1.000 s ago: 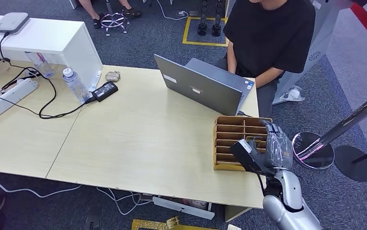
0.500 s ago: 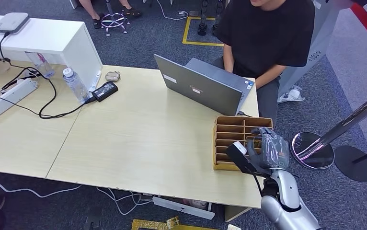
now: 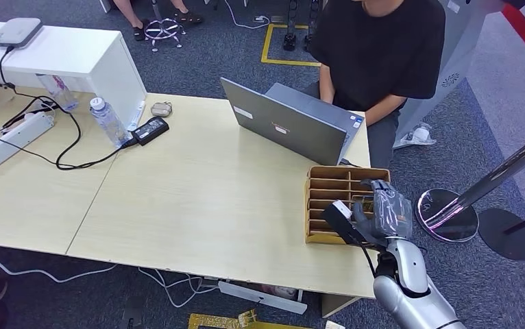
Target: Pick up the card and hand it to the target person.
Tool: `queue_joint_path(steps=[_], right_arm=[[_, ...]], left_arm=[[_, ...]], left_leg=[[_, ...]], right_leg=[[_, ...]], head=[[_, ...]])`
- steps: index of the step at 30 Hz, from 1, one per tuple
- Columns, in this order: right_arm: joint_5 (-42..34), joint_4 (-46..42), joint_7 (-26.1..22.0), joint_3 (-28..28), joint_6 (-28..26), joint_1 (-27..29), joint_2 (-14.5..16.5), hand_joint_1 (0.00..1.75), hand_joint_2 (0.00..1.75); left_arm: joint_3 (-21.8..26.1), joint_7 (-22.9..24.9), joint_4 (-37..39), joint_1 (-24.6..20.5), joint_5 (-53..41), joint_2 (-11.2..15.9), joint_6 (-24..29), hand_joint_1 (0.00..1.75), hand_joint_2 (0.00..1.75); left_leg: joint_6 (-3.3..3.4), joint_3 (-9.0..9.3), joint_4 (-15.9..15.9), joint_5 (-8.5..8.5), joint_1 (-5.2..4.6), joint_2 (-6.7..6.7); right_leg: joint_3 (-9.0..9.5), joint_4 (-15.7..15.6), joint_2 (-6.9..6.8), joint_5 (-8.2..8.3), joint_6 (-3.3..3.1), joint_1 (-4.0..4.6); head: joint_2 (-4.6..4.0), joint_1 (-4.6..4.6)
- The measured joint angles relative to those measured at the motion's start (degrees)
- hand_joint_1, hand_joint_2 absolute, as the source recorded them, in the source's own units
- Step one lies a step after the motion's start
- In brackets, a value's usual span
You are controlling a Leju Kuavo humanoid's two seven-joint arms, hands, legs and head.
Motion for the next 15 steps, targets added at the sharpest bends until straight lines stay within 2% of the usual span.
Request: queue_joint_path(steps=[15], right_arm=[[0.29,2.48,1.57,0.12,0.41,-0.18,0.27,0.91,1.75]], left_arm=[[-0.11,0.63,0.0,0.0,0.73,-0.02,0.0,0.0,0.0]], left_leg=[[0.0,-0.01,0.0,0.0,0.0,0.0]], right_leg=[[0.0,0.0,0.0,0.0,0.0,0.0]], head=[[0.0,-0.01]])
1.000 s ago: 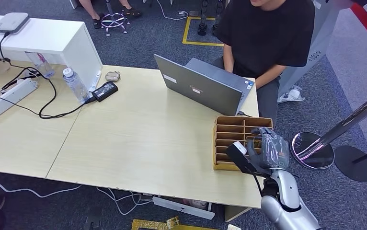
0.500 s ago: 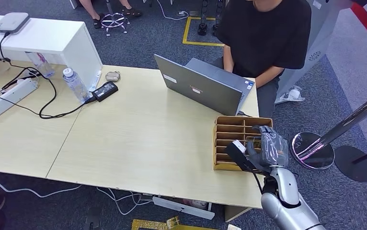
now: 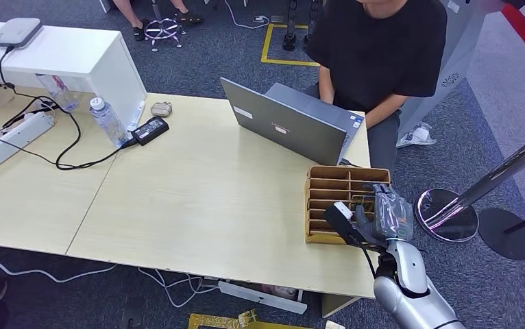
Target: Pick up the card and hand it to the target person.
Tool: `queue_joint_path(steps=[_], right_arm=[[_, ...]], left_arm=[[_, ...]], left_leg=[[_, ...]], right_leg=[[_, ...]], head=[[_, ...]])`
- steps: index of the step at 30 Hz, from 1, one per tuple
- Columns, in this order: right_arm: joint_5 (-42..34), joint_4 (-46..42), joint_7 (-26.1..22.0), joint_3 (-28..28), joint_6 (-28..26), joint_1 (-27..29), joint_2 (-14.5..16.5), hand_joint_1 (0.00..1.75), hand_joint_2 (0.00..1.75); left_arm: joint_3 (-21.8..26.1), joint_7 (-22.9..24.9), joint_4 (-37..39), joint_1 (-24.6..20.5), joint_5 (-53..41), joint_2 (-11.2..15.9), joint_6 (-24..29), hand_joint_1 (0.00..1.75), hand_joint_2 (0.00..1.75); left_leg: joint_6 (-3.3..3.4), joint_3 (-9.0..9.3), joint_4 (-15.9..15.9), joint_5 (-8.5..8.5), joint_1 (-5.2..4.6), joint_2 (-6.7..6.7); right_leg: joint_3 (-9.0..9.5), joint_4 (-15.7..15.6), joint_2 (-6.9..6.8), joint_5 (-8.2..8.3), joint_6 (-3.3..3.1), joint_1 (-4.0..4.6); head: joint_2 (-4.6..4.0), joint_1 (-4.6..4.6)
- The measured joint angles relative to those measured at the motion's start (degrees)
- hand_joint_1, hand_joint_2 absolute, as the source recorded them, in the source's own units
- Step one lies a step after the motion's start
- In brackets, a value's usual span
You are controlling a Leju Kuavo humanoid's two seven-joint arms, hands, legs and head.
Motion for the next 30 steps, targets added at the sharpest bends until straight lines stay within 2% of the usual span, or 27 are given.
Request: queue_joint_path(steps=[11,30], right_arm=[[1.11,0.16,2.09,0.09,-0.02,-0.01,0.0,0.87,1.75],[3.02,-0.01,3.74,0.55,-0.54,0.48,0.01,1.0,1.75]], left_arm=[[-0.08,0.18,0.0,0.0,0.91,-0.16,0.16,0.0,0.0],[-0.39,0.33,0.0,0.0,1.67,-0.28,0.54,0.0,0.0]], left_leg=[[0.0,0.01,0.0,0.0,0.0,0.0],[0.0,0.02,0.01,0.0,0.0,0.0]], right_leg=[[0.0,0.0,0.0,0.0,0.0,0.0],[0.0,0.0,0.01,0.0,0.0,0.0]], head=[[0.0,0.01],[0.0,0.01]])
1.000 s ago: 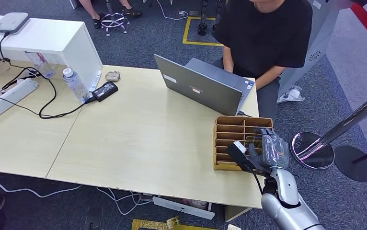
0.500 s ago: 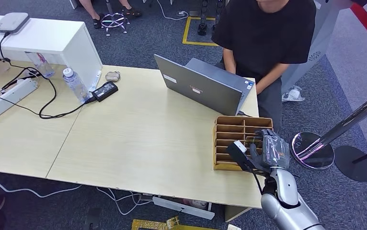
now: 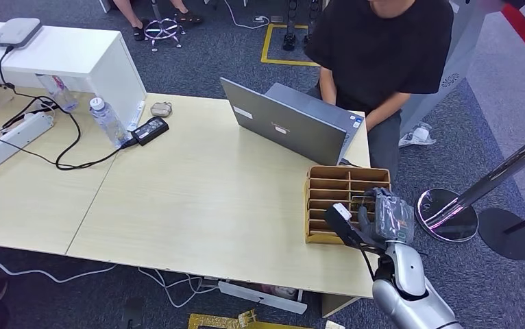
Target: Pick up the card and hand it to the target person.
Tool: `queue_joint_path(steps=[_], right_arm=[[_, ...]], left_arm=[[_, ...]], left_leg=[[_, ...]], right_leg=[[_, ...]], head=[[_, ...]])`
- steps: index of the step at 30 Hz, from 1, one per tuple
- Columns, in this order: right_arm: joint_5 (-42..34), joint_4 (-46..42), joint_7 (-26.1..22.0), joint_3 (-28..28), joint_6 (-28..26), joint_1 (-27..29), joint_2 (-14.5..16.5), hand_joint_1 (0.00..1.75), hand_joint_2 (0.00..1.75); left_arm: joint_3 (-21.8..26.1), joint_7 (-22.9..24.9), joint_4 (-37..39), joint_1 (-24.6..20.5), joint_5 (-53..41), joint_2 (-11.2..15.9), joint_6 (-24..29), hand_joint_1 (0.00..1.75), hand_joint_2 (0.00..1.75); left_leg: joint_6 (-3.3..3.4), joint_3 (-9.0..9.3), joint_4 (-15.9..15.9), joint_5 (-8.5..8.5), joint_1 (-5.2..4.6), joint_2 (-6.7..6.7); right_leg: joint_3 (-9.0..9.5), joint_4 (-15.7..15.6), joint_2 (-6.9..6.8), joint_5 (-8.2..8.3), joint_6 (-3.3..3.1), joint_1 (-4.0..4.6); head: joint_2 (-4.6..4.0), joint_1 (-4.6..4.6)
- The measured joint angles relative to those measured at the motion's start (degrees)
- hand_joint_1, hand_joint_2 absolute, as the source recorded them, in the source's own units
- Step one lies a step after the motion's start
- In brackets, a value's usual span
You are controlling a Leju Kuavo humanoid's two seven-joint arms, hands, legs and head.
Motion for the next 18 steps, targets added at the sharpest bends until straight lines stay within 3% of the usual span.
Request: queue_joint_path(steps=[7,12,18], right_arm=[[1.21,-0.6,0.92,0.1,0.21,0.4,-0.01,1.03,1.75],[1.29,-0.67,1.05,0.12,0.51,0.49,-0.01,1.29,1.75],[1.31,-0.67,1.04,0.12,0.81,0.51,-0.01,1.38,1.75]], left_arm=[[-0.43,0.05,0.0,0.0,0.39,-0.14,0.17,0.0,0.0],[-0.66,0.04,0.0,0.0,0.45,-0.14,0.18,0.0,0.0],[-0.69,0.03,0.0,-0.01,0.54,-0.14,0.18,0.0,0.0]], left_leg=[[0.0,0.0,0.0,0.0,0.0,0.0],[0.0,0.0,0.0,0.0,0.0,0.0],[0.0,0.0,0.0,0.0,0.0,0.0]], right_leg=[[0.0,0.0,0.0,0.0,0.0,0.0],[0.0,0.0,0.0,0.0,0.0,0.0],[0.0,0.0,0.01,0.0,0.0,0.0]], head=[[0.0,-0.01],[0.0,0.0],[0.0,-0.01]])
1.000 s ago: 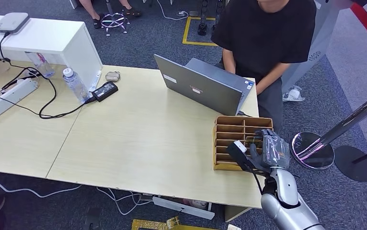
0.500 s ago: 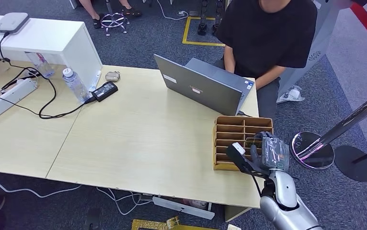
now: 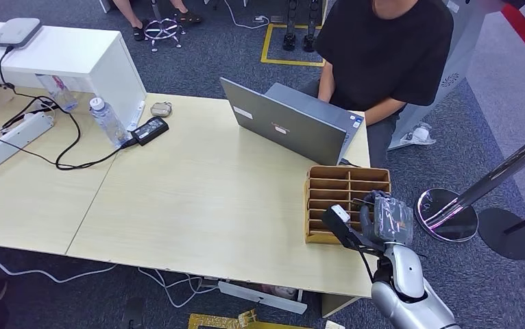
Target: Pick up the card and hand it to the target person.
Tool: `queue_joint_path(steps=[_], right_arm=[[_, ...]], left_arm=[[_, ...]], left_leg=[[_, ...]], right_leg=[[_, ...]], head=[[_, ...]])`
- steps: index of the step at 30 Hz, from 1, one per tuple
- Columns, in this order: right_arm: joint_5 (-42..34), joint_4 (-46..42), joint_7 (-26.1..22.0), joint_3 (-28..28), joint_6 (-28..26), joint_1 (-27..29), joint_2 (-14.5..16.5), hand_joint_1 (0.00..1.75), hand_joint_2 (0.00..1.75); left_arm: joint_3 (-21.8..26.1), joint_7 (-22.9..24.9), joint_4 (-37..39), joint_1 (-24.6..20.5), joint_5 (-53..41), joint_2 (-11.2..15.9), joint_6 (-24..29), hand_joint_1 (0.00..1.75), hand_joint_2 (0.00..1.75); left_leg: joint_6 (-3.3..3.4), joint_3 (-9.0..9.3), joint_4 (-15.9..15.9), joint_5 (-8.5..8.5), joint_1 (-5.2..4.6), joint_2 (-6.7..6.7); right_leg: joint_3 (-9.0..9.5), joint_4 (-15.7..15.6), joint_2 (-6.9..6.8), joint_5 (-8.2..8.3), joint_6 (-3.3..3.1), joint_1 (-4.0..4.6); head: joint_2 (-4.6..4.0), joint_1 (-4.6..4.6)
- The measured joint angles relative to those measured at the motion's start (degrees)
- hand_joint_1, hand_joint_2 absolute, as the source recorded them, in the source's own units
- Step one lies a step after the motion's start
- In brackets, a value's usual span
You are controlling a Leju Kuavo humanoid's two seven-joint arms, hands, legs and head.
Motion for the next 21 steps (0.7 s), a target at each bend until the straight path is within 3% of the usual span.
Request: queue_joint_path(steps=[10,14,18,21], right_arm=[[0.01,0.0,-0.15,0.0,0.5,-0.08,0.0,1.43,1.75],[0.1,0.0,-0.31,0.0,0.31,-0.09,0.0,1.51,1.75],[0.63,-0.11,-0.38,0.0,-0.2,-0.07,0.0,1.74,1.75],[1.34,-0.89,-0.31,-0.01,-0.82,0.13,-0.05,1.69,1.75]], left_arm=[[-0.1,-0.14,0.0,0.0,0.51,0.0,0.0,0.0,0.0],[-0.4,-0.15,0.0,0.0,0.78,0.0,0.02,0.0,0.0],[-0.52,-0.15,0.0,0.0,1.02,0.0,0.12,0.0,0.0],[-0.74,-0.16,0.0,-0.01,1.49,0.0,0.26,0.0,0.0]], left_leg=[[0.0,0.02,0.0,0.0,0.0,0.0],[0.0,0.03,0.0,0.0,0.0,0.0],[0.0,0.03,0.0,0.0,0.0,0.0],[0.0,0.03,0.0,0.0,0.0,0.0]], right_leg=[[0.01,0.0,0.0,0.0,0.0,0.0],[0.01,0.0,0.0,0.0,0.0,0.0],[0.01,0.0,0.01,0.0,0.0,0.0],[0.01,0.0,0.01,0.0,0.0,0.0]], head=[[0.0,0.01],[0.0,0.0],[0.0,-0.01],[0.0,0.0]])
